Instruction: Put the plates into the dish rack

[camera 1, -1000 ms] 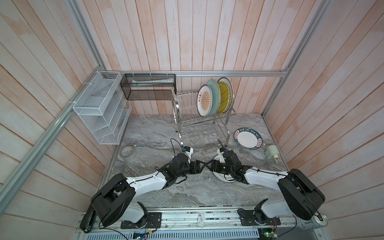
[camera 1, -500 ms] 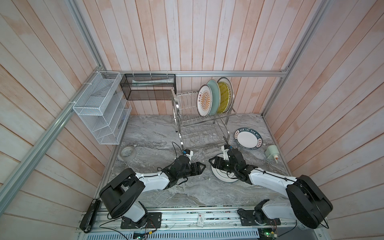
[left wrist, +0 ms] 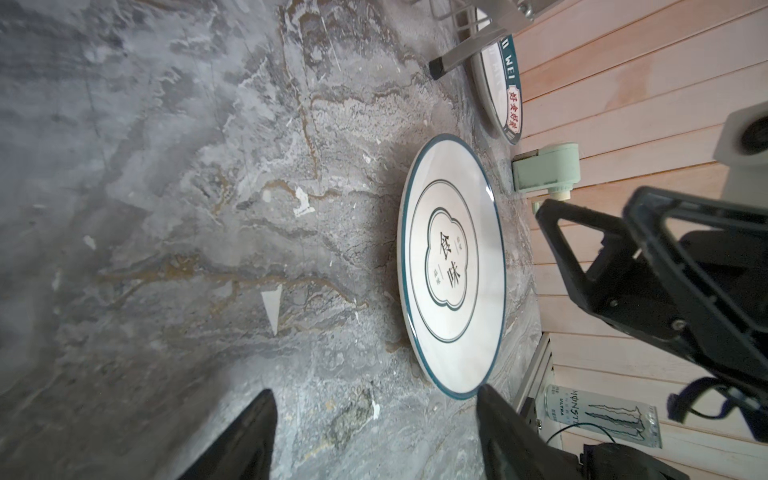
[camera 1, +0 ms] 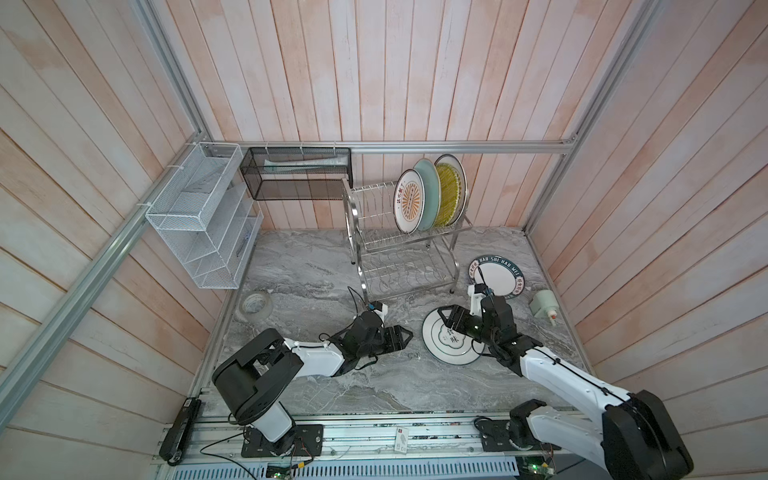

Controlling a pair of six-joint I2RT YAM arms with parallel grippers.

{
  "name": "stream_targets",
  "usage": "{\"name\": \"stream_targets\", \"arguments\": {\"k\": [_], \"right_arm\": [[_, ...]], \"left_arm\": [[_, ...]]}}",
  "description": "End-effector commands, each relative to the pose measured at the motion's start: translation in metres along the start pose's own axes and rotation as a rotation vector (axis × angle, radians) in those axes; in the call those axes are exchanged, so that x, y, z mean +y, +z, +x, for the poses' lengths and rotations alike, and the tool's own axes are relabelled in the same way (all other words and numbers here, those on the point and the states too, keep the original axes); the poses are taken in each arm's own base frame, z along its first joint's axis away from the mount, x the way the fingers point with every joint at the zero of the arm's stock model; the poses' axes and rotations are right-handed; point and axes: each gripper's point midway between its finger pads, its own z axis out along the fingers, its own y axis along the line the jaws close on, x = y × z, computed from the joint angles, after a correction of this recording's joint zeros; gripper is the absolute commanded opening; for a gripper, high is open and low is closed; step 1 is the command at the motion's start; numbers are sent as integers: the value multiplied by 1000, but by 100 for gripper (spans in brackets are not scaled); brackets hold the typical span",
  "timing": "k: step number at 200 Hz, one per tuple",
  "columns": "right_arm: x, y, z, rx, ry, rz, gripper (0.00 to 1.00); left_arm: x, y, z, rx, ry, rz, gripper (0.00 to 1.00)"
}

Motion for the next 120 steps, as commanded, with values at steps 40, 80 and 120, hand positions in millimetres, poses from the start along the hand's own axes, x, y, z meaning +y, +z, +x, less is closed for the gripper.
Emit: {"name": "stream_targets", "arguments": {"k": [40, 80, 120], "right_arm": [[-31, -20, 4, -35, 23, 59, 68], [-42, -27, -2, -59, 38, 76, 68], [-50, -33, -6, -81, 59, 79, 68]], "left_arm": [[-19, 22, 1, 46, -32, 88, 76], [-21, 31, 6, 55, -65, 87, 76], [-20, 41, 15, 29, -146, 72, 75]]}}
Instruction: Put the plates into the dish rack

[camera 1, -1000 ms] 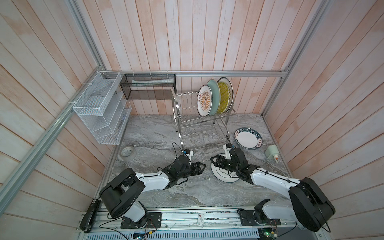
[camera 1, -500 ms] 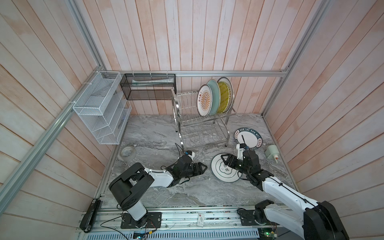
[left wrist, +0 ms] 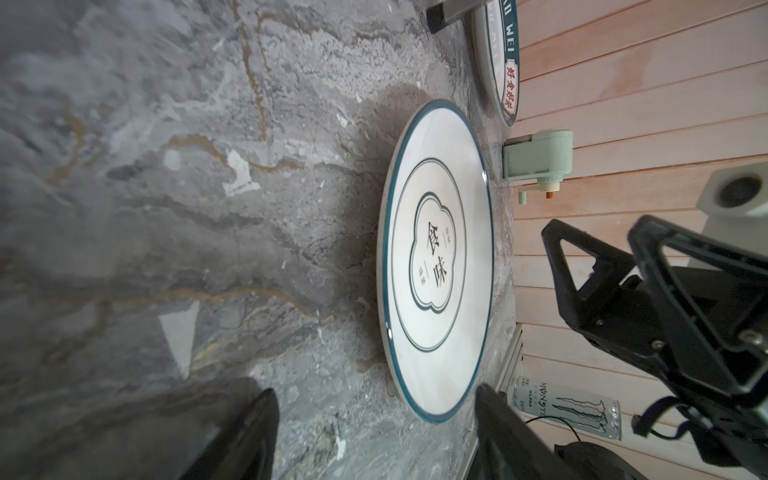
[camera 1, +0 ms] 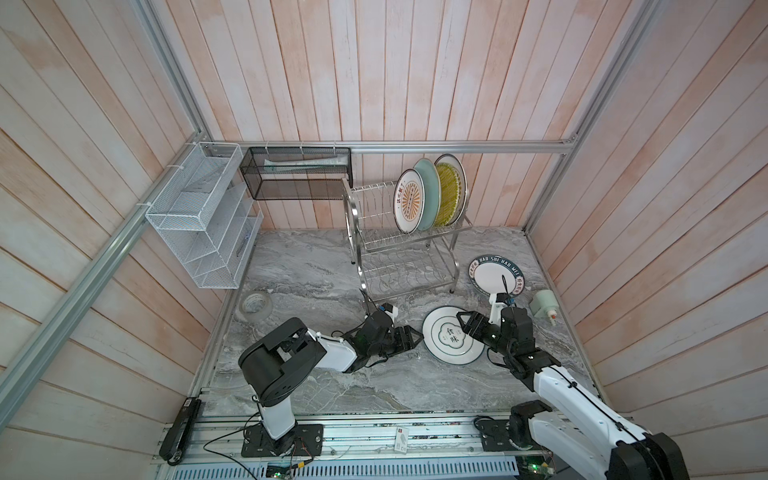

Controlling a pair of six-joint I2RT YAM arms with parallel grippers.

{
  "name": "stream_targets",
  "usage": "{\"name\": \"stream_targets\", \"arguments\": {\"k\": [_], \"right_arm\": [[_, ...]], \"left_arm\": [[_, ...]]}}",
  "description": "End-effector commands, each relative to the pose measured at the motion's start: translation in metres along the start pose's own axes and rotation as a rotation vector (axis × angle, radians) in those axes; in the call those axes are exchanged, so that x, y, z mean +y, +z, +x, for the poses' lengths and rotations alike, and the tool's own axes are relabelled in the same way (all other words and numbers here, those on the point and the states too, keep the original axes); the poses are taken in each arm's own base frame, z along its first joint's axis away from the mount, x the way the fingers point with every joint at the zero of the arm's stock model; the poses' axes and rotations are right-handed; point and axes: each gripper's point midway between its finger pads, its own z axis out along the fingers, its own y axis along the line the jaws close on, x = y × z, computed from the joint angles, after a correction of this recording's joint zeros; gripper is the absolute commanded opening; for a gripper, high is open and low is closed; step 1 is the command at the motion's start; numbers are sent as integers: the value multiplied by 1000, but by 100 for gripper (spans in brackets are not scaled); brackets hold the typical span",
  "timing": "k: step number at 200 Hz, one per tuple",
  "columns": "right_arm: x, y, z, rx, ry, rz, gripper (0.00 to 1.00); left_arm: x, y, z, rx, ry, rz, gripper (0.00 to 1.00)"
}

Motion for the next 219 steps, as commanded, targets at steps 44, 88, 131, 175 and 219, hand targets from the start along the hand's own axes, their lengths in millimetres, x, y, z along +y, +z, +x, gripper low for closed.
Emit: {"name": "stream_targets", "arguments": {"k": [44, 88, 131, 175, 219], "right_arm": [[-10, -8, 2, -8, 6, -1, 68], [-13, -14, -3, -27, -4, 12, 68], [-14, -17, -4, -34, 2, 7, 67], [-17, -21, -4, -39, -11, 21, 67], [-19, -22, -3, -40, -17, 27, 67]], "left_arm": [[-8, 22, 10, -76, -139, 16, 75], [-7, 37, 25, -84, -212, 15, 75], [-9, 53, 31, -54, -229, 31, 73], [-2, 55, 31, -60, -240, 4, 69], [3, 60, 33, -48, -240, -30, 47]]}}
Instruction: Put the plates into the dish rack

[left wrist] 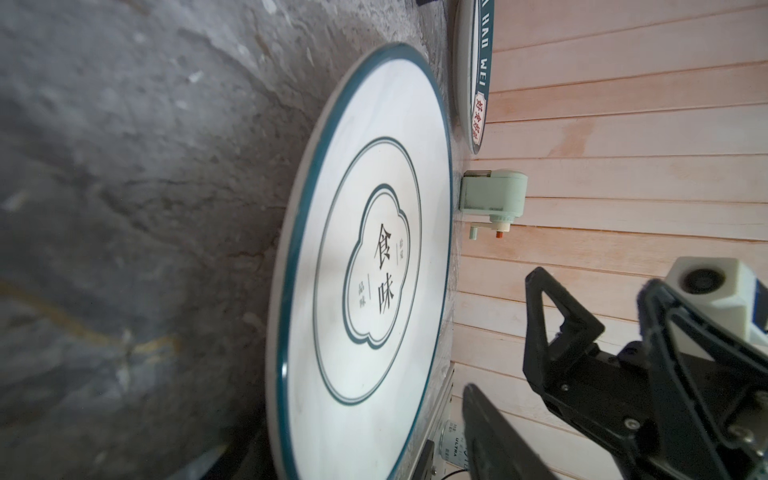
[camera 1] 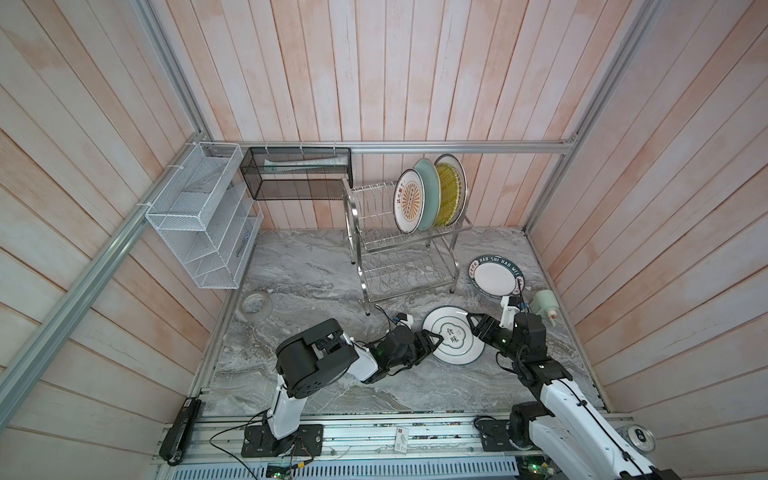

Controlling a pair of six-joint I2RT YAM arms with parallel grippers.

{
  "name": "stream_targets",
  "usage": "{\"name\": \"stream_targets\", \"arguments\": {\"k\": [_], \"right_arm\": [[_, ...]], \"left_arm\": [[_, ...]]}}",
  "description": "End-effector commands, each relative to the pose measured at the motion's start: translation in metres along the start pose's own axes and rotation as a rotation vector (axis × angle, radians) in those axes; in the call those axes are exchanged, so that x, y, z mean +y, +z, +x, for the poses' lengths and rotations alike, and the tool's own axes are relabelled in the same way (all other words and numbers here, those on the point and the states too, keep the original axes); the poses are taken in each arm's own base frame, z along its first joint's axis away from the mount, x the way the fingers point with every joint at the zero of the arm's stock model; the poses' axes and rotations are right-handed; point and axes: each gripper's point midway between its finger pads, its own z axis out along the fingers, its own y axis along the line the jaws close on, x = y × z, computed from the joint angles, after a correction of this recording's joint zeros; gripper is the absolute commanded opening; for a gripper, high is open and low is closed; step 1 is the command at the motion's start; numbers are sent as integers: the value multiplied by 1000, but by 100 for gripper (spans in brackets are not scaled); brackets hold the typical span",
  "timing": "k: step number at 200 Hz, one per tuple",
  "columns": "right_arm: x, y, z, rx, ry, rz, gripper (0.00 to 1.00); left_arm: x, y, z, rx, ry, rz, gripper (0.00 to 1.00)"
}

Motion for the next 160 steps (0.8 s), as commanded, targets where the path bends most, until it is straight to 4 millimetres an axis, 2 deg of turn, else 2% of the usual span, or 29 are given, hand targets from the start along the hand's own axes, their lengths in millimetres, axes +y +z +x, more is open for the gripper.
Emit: {"name": "stream_targets", "arguments": {"k": [1, 67, 92, 112, 142, 154, 160], "right_arm": [[-7, -1, 7, 17, -11, 17, 67], [-12, -1, 8, 16, -9, 24, 67], [-11, -1, 7, 15, -8, 21, 67], [-11, -1, 7, 14, -8, 20, 67], [-12, -1, 7, 13, -7, 23, 67], [-12, -2, 6, 12, -7, 23, 67], [-12, -2, 6, 14, -6, 23, 67]], "left_arm": [[36, 7, 4, 10, -3, -126, 46], [44, 8, 6, 15, -17, -146, 43], [46, 9, 7, 18, -27, -156, 23], [47, 11, 9, 26, -32, -155, 18], [49, 11, 10, 31, -35, -158, 16], [48, 11, 9, 30, -32, -158, 13], [49, 11, 9, 28, -33, -159, 9]]}}
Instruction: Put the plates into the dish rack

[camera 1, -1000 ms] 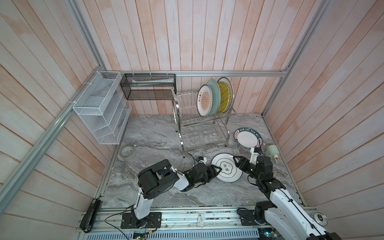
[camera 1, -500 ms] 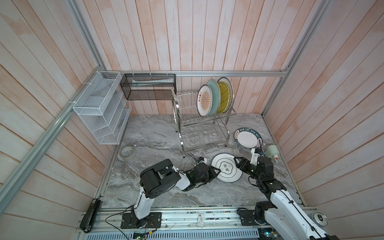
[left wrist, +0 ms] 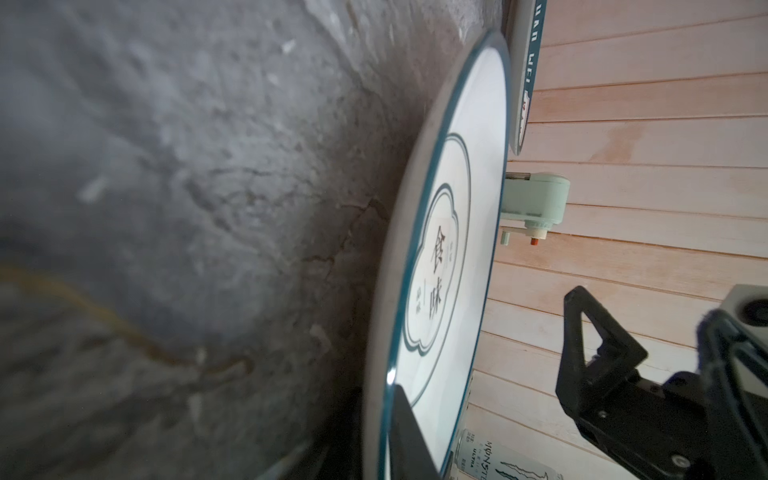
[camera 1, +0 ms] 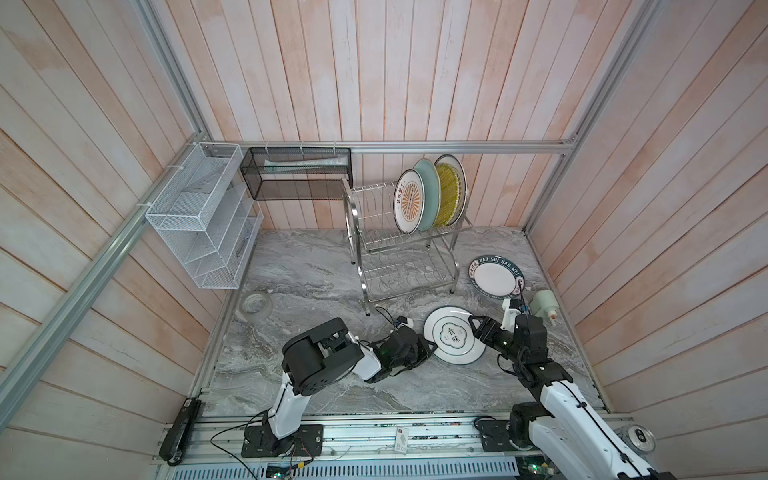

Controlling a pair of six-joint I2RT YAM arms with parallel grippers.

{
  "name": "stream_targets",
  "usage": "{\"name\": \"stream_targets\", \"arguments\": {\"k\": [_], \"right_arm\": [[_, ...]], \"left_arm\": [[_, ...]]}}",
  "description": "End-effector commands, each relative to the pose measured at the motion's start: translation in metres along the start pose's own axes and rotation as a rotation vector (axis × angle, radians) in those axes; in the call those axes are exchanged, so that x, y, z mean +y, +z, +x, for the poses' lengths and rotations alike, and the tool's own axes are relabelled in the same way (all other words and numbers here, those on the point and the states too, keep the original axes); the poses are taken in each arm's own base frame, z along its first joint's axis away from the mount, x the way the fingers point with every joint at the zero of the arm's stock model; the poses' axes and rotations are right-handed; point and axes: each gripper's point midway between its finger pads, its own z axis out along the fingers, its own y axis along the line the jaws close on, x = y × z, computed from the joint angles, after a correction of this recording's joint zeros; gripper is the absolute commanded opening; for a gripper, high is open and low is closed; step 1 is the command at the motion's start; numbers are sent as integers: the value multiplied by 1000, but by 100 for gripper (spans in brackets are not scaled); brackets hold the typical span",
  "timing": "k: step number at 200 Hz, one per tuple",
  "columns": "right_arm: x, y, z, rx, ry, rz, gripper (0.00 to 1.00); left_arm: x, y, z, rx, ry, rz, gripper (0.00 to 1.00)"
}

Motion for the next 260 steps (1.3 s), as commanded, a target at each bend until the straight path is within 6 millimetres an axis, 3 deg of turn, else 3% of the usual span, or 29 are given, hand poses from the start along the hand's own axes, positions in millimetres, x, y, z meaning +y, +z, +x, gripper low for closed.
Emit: {"name": "stream_targets", "arguments": {"k": [1, 6, 67, 138, 171, 175, 211, 260], "right_arm": [[-3, -1, 4, 12, -10, 1, 67], [-2, -1, 3, 11, -11, 0, 67], [1, -8, -8, -11, -30, 21, 67], [6, -25, -37, -95, -13, -8, 66], [11, -27, -41, -106, 21, -69, 65], [11, -28, -41, -106, 23, -71, 65], [9, -35, -45, -130, 26, -54, 65], [26, -40, -49, -147, 7, -145, 65]], "left_arm": [[30, 5, 5, 15, -3, -98, 7], [29, 5, 5, 16, -2, -96, 0], [3, 0, 4, 18, 62, -32, 0], [-69, -37, -10, -37, 308, 17, 0], [-95, -42, -7, 84, 448, 55, 0], [-95, -46, -22, 69, 448, 54, 0], [-112, -74, -46, -8, 559, 12, 0], [-131, -116, -56, -140, 595, 69, 0]]}}
